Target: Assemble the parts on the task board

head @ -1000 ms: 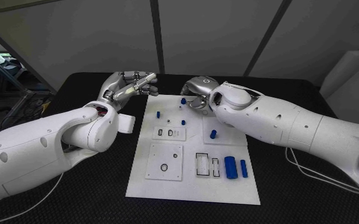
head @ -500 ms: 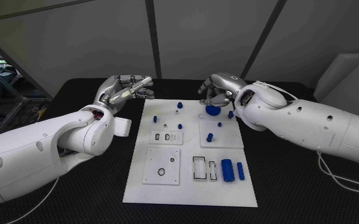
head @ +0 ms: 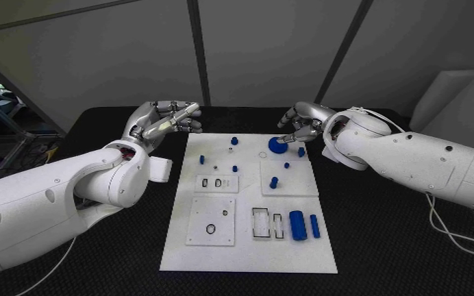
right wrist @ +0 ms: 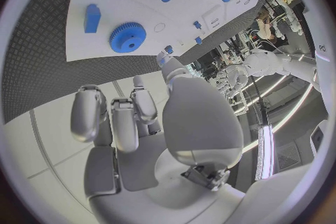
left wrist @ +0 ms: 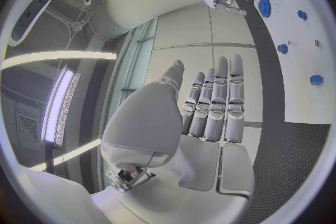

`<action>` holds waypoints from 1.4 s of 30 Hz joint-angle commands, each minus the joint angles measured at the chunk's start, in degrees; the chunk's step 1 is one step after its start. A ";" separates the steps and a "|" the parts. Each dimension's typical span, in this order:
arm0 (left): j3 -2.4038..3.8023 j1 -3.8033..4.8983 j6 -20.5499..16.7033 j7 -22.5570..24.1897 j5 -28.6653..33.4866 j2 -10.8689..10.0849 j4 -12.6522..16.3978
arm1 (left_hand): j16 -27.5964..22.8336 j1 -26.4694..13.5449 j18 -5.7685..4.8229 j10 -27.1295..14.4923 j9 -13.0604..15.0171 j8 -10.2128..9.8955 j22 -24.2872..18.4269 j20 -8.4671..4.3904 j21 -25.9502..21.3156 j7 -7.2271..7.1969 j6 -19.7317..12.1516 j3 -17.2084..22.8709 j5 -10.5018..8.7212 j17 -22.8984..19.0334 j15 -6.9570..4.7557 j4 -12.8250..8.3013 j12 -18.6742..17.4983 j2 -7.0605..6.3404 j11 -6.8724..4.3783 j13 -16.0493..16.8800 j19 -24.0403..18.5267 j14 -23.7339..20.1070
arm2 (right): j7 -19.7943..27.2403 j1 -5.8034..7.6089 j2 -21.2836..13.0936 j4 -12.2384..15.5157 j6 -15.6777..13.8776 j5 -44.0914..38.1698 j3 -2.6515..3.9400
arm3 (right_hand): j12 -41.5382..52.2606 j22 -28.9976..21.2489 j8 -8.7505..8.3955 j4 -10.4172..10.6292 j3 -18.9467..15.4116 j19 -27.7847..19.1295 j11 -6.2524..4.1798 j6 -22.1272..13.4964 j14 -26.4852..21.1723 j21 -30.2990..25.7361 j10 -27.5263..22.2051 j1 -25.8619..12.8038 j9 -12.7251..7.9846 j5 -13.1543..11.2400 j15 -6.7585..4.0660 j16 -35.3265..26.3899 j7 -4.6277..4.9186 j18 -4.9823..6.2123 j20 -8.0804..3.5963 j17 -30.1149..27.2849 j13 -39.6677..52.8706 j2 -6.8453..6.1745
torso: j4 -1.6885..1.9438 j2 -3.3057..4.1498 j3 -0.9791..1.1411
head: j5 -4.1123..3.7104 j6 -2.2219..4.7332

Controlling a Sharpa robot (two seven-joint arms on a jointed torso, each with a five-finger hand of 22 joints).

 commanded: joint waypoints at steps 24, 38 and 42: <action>0.02 0.04 0.99 0.16 -0.46 0.22 0.11 | 0.61 0.00 -0.24 -0.10 0.08 -0.40 0.30 -0.18 0.63 -0.17 0.20 -0.48 -0.07 0.56 0.03 -0.07 -0.17 0.27 -0.06 -0.02 0.59 0.50 | -1.15 -0.06 3.88 -5.27 5.16 -2.40 -0.03 | 1.81 0.89 1.50 1.46 -1.13 0.45 0.81 -1.89 4.64 0.53 0.37 2.97 -0.03 1.13 0.91 0.87 0.43 -1.04 0.69 8.77 2.40 0.26 | 0.03 0.00 -0.05 | -0.22 -0.68; 0.03 0.03 0.96 0.20 -0.46 0.18 0.07 | 0.66 0.02 -0.25 -0.23 0.08 -0.44 0.33 -0.18 0.69 -0.15 0.19 -0.49 -0.06 0.65 0.04 -0.09 -0.27 0.31 -0.03 -0.06 0.58 0.45 | -1.18 -0.75 5.26 -7.27 7.27 -3.35 -0.09 | 2.14 1.06 1.87 1.42 -0.95 0.52 0.79 -1.74 4.68 0.61 0.57 3.41 0.04 1.13 0.91 0.98 0.39 -1.07 0.70 9.02 2.87 0.53 | -0.03 0.01 -0.03 | -0.10 -0.86; 0.03 0.03 0.96 0.21 -0.46 0.13 0.07 | 0.66 0.02 -0.25 -0.23 0.08 -0.44 0.33 -0.18 0.69 -0.15 0.19 -0.49 -0.06 0.65 0.04 -0.09 -0.27 0.31 -0.03 -0.06 0.58 0.45 | -1.16 -0.90 5.53 -7.74 7.62 -3.53 -0.12 | 2.19 1.08 2.00 1.41 -0.88 0.51 0.78 -1.66 4.69 0.62 0.59 3.53 0.06 1.15 0.90 1.01 0.37 -1.07 0.71 9.09 2.95 0.64 | -0.01 0.02 0.00 | -0.02 -1.04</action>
